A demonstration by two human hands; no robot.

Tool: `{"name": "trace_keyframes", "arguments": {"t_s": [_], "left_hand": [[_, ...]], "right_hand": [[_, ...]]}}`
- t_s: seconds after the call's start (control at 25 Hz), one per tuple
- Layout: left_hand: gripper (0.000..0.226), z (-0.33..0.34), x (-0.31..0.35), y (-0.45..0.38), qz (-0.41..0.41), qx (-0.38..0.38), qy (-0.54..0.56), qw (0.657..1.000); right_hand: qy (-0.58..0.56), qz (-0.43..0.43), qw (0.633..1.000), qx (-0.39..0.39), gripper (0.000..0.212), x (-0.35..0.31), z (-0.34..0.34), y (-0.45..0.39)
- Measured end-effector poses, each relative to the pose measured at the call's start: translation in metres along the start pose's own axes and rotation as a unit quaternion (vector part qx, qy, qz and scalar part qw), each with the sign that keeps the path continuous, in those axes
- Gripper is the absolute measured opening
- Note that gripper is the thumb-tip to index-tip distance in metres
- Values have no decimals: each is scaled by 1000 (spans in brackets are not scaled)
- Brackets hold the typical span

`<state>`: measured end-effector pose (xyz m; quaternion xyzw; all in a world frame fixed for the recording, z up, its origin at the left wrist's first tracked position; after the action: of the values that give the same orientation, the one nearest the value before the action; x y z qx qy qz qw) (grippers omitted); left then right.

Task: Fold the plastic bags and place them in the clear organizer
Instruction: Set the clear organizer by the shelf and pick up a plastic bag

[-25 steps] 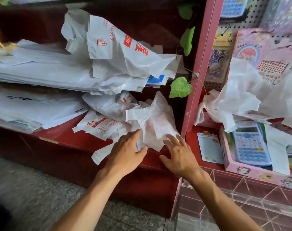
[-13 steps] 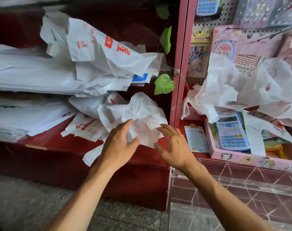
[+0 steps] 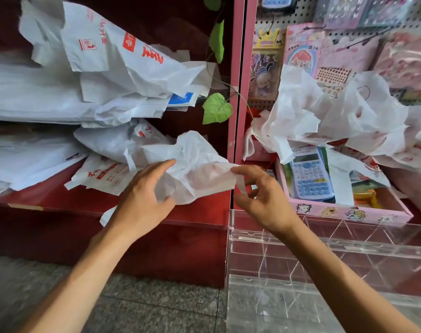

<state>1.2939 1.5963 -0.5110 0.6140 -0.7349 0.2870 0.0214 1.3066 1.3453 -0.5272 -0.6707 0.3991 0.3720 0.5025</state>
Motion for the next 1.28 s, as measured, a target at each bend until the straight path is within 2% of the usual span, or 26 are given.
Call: {"name": "trace_keyframes", "arguments": {"t_s": [0.12, 0.28, 0.4, 0.48, 0.56, 0.64, 0.76, 0.92, 0.96, 1.04, 1.08, 1.16, 1.2, 1.28], "left_hand": [[65, -6, -2, 10, 4, -7, -6, 1000], [49, -18, 7, 22, 9, 37, 18, 999], [65, -28, 23, 39, 29, -17, 50, 998], [71, -27, 36, 49, 62, -48, 31, 996], [52, -25, 43, 51, 77, -21, 14, 997], [41, -25, 42, 49, 51, -17, 81, 995], [41, -27, 44, 46, 22, -84, 277, 957], [27, -24, 54, 45, 44, -175, 391, 902], [29, -23, 52, 44, 39, -199, 417, 886], [33, -21, 48, 41, 24, -239, 447, 862], [30, -17, 46, 40, 24, -251, 437, 864], [31, -7, 44, 37, 19, -268, 387, 882], [34, -2, 43, 36, 12, -272, 367, 889], [29, 6, 41, 34, -12, -265, 358, 895]], "right_hand": [[8, -9, 1000, 23, 33, -13, 6, 6], [-14, -15, 998, 62, 15, -36, 6, 10], [-68, -4, 994, 81, 4, -56, -1, 18], [-116, 37, 990, 73, 10, -66, -8, 25], [-148, 88, 984, 48, 12, -73, -17, 31], [-134, 106, 985, 11, 11, -78, -25, 37], [-84, 93, 990, -65, 11, -85, -30, 41], [-169, 88, 970, -152, 8, -91, -21, 37], [-191, 92, 964, -157, 16, -92, -19, 34], [-201, 126, 953, -189, 45, -86, -20, 27], [-183, 148, 947, -221, 50, -82, -18, 25], [-164, 169, 931, -279, 31, -69, -14, 21], [-171, 178, 930, -272, 21, -59, -14, 18], [-222, 214, 928, -209, 21, -39, -14, 14]]}}
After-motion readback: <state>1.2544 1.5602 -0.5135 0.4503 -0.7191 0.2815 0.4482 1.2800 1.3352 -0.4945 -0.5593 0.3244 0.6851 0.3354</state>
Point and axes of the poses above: each hand's wrist, its own y-axis away from the middle knuckle, its own z-axis out of the palm, x = y × z, the point moved 3 cm from there along -y, towards the middle knuckle, and after that the axes turned 14 degrees about -y, right-handed, at the moved point
